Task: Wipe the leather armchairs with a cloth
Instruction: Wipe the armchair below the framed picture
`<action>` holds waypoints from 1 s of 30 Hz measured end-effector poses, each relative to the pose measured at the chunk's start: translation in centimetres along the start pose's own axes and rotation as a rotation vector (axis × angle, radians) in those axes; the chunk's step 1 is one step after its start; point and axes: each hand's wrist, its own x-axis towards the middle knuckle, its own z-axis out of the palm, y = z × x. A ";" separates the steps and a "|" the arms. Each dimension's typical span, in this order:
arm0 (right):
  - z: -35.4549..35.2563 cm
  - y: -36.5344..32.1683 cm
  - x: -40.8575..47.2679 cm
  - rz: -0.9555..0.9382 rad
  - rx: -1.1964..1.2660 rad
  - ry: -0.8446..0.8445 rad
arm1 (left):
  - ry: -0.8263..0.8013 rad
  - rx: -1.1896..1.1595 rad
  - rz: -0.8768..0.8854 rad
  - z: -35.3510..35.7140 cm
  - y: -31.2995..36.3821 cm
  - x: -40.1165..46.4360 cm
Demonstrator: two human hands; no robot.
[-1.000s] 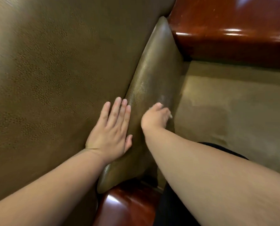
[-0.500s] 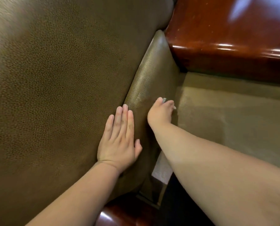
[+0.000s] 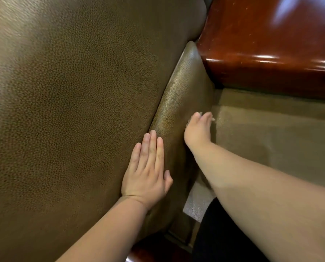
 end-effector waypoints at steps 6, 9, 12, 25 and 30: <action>2.5 -0.5 -5.4 -0.354 -0.066 -0.078 | -0.017 -0.021 -0.003 0.2 0.1 -0.1; 1.3 0.4 -2.3 -0.206 -0.034 -0.078 | -0.041 -0.036 0.039 -0.4 -0.1 0.3; -0.6 2.2 0.2 0.166 -0.048 -0.056 | -0.085 -0.045 0.052 -1.0 -0.1 0.5; -0.4 0.1 0.1 0.016 0.040 -0.040 | -0.075 -0.046 0.180 -0.8 0.4 12.8; -1.8 3.0 2.3 -0.357 -0.033 -0.172 | -0.053 -0.044 0.190 -0.2 0.7 13.0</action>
